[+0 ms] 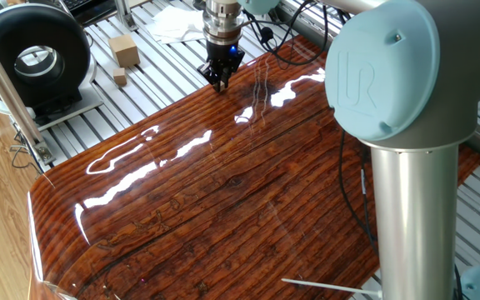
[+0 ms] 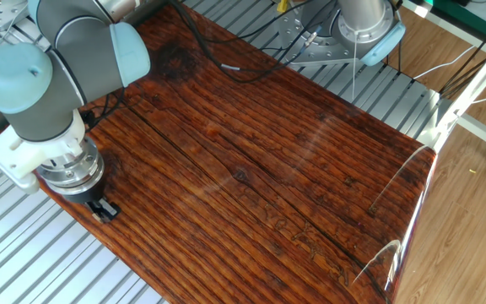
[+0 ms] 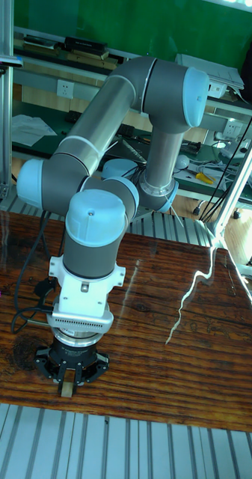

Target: Hold a small block with the gripper and sweep it from left to right on the table

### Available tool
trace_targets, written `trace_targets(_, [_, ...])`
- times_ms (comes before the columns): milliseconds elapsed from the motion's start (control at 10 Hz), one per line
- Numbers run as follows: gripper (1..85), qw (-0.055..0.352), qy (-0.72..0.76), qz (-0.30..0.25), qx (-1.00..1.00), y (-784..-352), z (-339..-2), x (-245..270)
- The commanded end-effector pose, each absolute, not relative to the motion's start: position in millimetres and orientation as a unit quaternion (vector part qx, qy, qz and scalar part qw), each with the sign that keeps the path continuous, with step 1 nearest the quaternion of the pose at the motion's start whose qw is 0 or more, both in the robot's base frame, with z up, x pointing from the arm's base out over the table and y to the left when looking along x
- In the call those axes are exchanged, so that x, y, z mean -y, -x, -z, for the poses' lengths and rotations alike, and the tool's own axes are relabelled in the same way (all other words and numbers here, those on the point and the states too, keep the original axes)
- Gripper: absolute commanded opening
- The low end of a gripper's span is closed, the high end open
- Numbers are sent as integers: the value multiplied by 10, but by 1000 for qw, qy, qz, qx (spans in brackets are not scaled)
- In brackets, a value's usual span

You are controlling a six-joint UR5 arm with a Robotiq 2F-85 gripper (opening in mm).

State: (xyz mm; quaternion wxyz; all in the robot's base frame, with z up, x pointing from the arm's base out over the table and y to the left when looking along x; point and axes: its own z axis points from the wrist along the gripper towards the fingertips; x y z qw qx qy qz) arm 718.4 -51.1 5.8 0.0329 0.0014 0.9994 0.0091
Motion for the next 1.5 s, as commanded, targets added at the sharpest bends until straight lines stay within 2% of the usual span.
trace_targets(0, [13,34,-5,-14,-999,-7199,-66,495])
trace_targets(1400, [13,30,-3,-16,-999,-7215,-60,455])
